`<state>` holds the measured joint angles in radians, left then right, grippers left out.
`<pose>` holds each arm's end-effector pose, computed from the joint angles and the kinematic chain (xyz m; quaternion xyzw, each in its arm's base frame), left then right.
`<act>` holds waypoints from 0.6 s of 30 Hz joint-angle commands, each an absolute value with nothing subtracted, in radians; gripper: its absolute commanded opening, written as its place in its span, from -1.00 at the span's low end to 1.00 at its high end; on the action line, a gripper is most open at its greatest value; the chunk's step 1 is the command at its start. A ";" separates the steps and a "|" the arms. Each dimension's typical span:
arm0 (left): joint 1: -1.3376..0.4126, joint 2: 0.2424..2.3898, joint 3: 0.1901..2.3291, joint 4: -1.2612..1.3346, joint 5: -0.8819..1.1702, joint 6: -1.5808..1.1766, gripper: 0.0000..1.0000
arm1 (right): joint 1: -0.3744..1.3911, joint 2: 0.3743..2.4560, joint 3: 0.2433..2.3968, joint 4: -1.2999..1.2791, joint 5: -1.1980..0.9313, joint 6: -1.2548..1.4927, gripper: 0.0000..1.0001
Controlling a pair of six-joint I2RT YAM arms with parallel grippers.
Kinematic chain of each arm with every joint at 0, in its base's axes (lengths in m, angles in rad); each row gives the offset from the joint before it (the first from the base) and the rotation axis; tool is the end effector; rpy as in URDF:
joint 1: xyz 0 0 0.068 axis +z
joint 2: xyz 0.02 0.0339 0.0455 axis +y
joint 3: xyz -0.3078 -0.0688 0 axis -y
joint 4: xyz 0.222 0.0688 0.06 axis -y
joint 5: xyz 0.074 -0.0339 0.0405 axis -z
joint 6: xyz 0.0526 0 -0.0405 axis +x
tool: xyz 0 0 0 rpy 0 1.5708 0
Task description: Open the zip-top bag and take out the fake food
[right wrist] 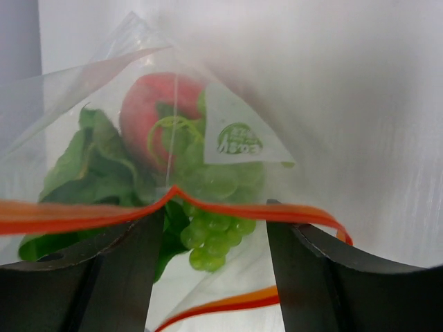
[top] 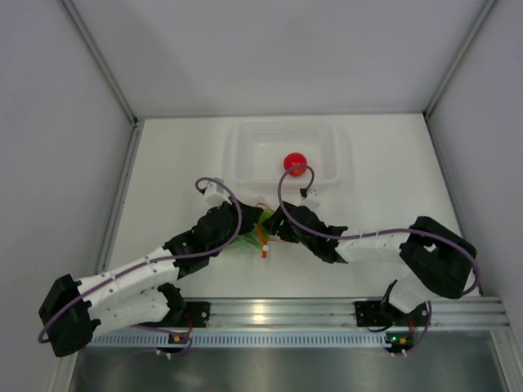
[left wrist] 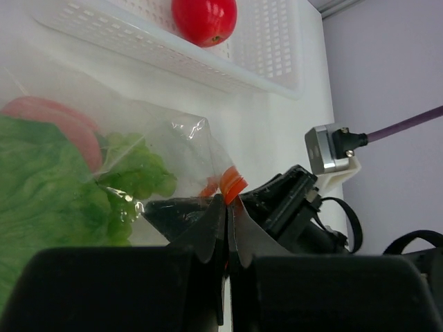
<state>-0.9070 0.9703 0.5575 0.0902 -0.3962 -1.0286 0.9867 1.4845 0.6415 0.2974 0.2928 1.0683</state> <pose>0.1329 -0.1369 0.2945 -0.1631 0.7872 -0.3813 0.4565 0.1738 0.2354 0.2298 0.1067 0.8585 0.3496 0.3596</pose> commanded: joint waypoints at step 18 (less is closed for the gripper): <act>-0.911 1.029 0.577 0.212 -0.233 -1.052 -1.00 | 1.003 1.795 0.864 0.382 0.489 1.103 0.30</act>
<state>-0.9066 1.0214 0.5575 0.1127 -0.2832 -1.0359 0.9882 1.7557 0.7841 0.3882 0.4553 1.1267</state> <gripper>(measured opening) 0.022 0.652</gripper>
